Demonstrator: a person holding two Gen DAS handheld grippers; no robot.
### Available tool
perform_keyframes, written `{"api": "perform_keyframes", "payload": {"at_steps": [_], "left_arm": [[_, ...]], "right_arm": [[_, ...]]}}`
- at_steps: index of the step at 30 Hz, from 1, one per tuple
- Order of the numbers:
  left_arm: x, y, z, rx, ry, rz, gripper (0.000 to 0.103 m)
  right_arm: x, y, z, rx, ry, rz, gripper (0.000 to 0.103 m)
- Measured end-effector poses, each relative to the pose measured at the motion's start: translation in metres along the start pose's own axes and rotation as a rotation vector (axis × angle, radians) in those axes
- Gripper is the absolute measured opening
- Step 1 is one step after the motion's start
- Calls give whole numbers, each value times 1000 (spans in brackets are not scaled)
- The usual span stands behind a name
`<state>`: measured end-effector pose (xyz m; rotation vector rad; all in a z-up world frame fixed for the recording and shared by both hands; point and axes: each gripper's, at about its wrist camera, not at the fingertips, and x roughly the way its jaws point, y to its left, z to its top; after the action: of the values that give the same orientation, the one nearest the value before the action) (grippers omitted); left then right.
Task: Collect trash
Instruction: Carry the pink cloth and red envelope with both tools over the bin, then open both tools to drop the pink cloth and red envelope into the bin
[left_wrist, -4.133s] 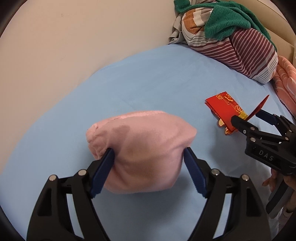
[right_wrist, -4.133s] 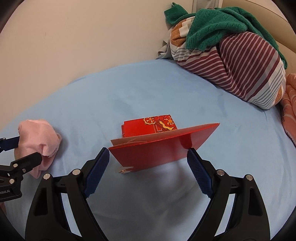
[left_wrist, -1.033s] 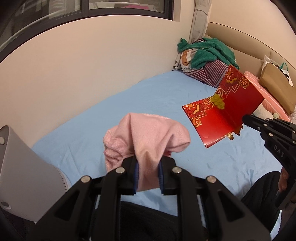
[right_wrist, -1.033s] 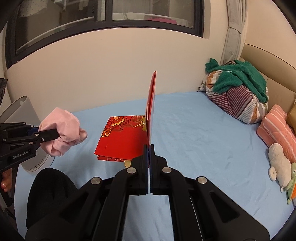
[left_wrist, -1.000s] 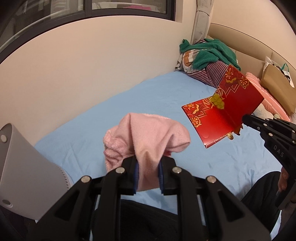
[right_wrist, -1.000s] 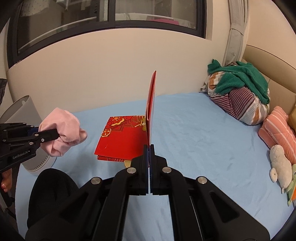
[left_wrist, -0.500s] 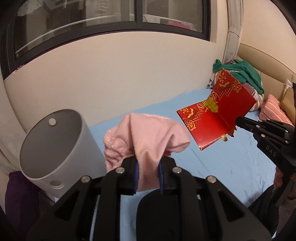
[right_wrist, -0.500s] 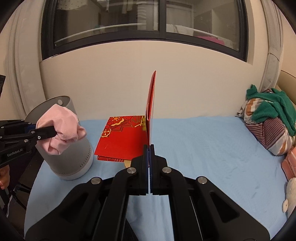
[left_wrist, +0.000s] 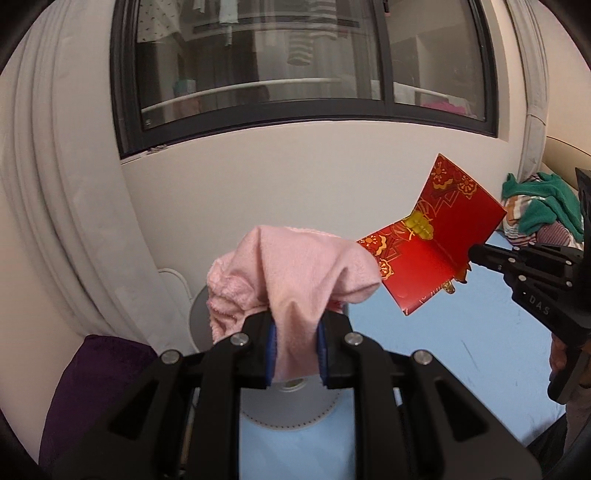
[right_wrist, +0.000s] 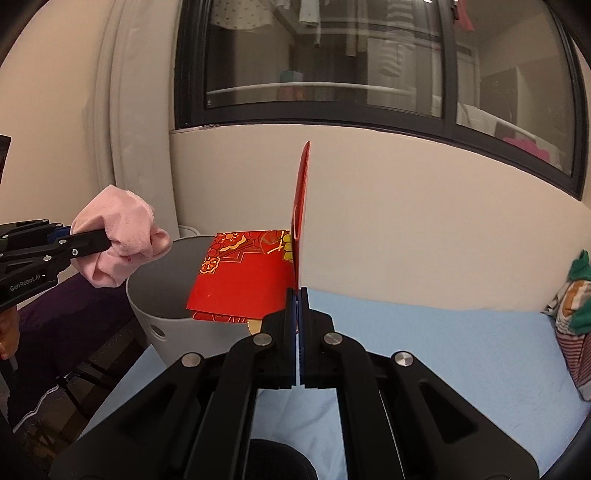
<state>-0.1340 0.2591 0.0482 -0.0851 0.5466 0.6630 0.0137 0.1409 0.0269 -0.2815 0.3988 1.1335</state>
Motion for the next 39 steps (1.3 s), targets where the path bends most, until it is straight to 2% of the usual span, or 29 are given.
{"api": "perform_keyframes", "payload": {"at_steps": [8,15,16,18,19,20,21,23,27,29,39], "left_arm": [[13,53,-1,-57,42,85,18],[39,73,-3,-81,87,95,18],[41,74,-4,-79,92,96,21],[49,76,-5,-71,104,101,24],[54,77,-6,-70,113,101,27],[58,78,-6,-69,119,95,29],[61,79,-6,-70,125,93,31],[67,80,-7,-72,135,87,41],[72,79,-7,-68,133,83,50],[71,77,-7,-63,125,84,61],[72,65,-1,-36,113,77,72]], "right_arm": [[47,42,32,-71,27,90,0],[83,72,38,-129,83,123,1],[87,73,37,-131,92,126,5],[95,77,37,-135,102,111,23],[97,77,38,-132,99,106,39],[97,77,38,-122,91,101,45],[97,75,38,-112,84,100,45],[96,73,37,-106,85,92,45],[95,67,37,-90,91,77,45],[93,64,35,-82,93,69,45],[86,54,29,-57,102,53,45]]}}
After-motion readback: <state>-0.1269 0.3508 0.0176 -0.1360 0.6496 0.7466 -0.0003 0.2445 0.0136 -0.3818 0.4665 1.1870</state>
